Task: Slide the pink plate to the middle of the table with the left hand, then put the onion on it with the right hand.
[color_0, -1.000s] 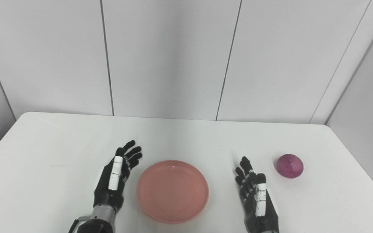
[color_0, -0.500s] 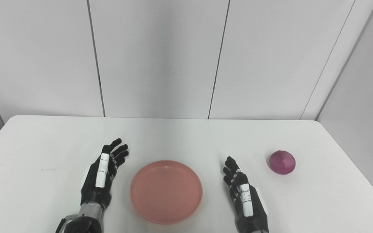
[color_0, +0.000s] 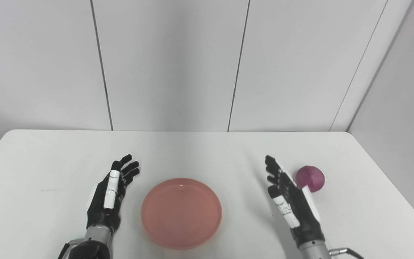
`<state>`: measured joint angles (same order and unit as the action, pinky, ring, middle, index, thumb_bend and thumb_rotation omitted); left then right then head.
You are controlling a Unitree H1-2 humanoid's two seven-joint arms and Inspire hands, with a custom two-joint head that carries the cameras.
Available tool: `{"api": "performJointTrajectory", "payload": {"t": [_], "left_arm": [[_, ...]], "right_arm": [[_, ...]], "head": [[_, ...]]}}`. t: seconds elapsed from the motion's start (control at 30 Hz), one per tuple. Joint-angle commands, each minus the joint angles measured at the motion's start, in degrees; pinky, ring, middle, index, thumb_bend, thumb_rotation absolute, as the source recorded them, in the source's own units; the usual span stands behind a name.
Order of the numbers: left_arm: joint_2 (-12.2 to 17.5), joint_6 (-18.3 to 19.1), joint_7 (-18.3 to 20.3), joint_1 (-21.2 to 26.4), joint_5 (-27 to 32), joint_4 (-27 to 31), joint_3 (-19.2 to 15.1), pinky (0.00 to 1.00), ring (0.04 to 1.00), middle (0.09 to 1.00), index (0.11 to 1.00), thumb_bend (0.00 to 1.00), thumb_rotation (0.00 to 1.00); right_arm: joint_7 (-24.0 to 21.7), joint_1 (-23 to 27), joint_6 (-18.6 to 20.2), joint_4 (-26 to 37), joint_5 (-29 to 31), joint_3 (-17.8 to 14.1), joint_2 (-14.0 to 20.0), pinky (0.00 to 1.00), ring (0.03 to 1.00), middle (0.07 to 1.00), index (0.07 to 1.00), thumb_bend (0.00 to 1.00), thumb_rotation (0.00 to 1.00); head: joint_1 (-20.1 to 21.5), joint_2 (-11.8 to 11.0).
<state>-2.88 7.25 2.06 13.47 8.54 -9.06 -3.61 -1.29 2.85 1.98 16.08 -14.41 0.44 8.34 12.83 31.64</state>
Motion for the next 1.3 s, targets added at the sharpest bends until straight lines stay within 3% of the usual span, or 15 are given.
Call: {"api": "performJointTrajectory", "payload": {"t": [0.0, 0.27, 0.47, 0.63, 0.73, 0.77, 0.87, 1.0, 1.27], "left_arm": [[-1.02, 5.01, -0.96, -1.67, -0.22, -2.05, 0.59, 0.97, 0.844, 0.823, 0.815, 0.76, 0.88], [-1.47, 4.69, -0.24, -1.73, 0.02, -4.22, 1.53, 0.93, 0.826, 0.803, 0.799, 0.8, 0.86], [-1.06, 3.43, 0.54, -1.84, -0.01, -6.31, 2.09, 0.92, 0.819, 0.797, 0.795, 0.81, 0.86], [-0.73, 2.0, 1.38, -1.83, 0.03, -8.02, 2.24, 0.92, 0.826, 0.807, 0.8, 0.81, 0.87], [-0.68, 1.51, 1.75, -1.9, -0.01, -8.38, 2.39, 0.92, 0.827, 0.809, 0.803, 0.82, 0.87], [-0.69, 1.38, 1.82, -1.92, -0.01, -8.53, 2.42, 0.91, 0.827, 0.809, 0.803, 0.82, 0.87], [-0.65, 1.09, 2.04, -1.96, 0.0, -8.93, 2.5, 0.91, 0.828, 0.811, 0.803, 0.82, 0.87], [-0.64, 0.72, 2.35, -2.01, -0.04, -9.4, 2.52, 0.92, 0.83, 0.814, 0.808, 0.82, 0.87], [-0.52, 0.87, 2.19, -2.08, 0.0, -9.4, 2.26, 0.92, 0.825, 0.809, 0.809, 0.82, 0.87]], "right_arm": [[1.11, 2.05, -0.03, 2.35, -3.27, -0.32, 1.28, 0.86, 0.917, 0.916, 0.912, 0.83, 0.92], [0.42, 6.07, 1.69, 3.79, -7.75, -2.23, 4.32, 0.92, 0.938, 0.923, 0.922, 0.84, 0.81], [1.13, 9.12, 0.91, 1.48, -13.4, -2.46, 7.46, 0.75, 0.852, 0.876, 0.927, 0.94, 0.61], [-1.32, 12.18, 2.81, -0.1, -17.98, -2.03, 11.6, 0.7, 0.834, 0.893, 0.921, 0.99, 0.45], [-4.4, 14.07, 5.47, -0.63, -19.43, -1.79, 14.29, 0.7, 0.843, 0.906, 0.917, 1.0, 0.35], [-6.51, 15.06, 6.38, -1.05, -19.84, -1.53, 16.1, 0.69, 0.836, 0.891, 0.896, 1.0, 0.29], [-13.15, 17.77, 9.83, -1.93, -21.13, -0.22, 21.01, 0.71, 0.869, 0.909, 0.903, 1.0, 0.22], [-21.52, 21.39, 14.25, -3.48, -23.93, 3.06, 26.21, 0.63, 0.872, 0.926, 0.87, 1.0, 0.1], [-33.16, 26.82, 17.44, -6.74, -28.39, 9.37, 32.4, 0.59, 0.842, 0.919, 0.841, 1.0, 0.04]], "head": [[0.14, 0.09], [1.33, 0.2], [2.2, 0.1], [2.5, 0.04], [2.57, 0.06], [2.66, 0.11], [2.76, 0.18], [2.65, 0.23], [2.65, 0.23]]}}
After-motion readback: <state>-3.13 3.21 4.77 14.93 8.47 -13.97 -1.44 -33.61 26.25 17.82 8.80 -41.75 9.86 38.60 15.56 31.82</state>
